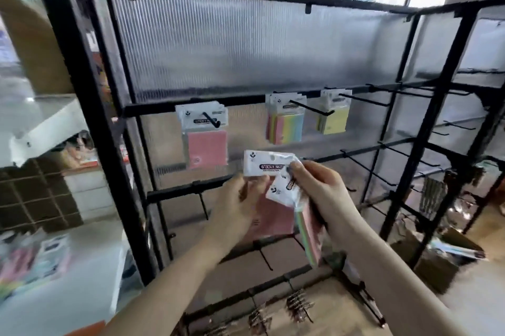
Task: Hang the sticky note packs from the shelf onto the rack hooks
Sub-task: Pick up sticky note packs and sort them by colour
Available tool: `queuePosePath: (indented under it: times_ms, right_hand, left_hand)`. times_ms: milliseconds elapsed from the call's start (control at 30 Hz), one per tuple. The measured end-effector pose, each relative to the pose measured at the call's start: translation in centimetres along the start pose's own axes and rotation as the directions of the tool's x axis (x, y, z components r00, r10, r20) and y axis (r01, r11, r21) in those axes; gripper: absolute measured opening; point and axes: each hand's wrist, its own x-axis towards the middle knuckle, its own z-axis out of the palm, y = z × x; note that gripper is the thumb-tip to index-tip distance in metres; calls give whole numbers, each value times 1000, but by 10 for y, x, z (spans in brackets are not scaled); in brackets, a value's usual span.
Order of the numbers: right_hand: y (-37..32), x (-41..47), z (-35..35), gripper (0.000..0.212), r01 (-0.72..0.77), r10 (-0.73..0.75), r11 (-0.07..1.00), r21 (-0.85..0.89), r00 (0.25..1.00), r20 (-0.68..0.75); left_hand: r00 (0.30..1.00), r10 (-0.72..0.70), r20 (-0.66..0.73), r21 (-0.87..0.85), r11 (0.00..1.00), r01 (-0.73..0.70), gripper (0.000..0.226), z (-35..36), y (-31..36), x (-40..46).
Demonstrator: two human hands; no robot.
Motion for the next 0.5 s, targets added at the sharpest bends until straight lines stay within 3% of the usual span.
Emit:
queuePosePath:
  times_ms: [133, 267, 500]
  right_hand:
    - [-14, 27, 15, 24, 117, -123, 992, 53, 985, 122]
    - [-26, 44, 39, 21, 228, -229, 973, 31, 954, 195]
    - [-27, 66, 63, 28, 256, -268, 963, 82, 941, 206]
  left_hand:
    - [981, 4, -194, -2, 1000, -5, 27, -5, 19, 1]
    - [900, 0, -437, -50, 998, -25, 34, -12, 36, 9]
    - [849, 10, -528, -108, 991, -78, 26, -23, 41, 37]
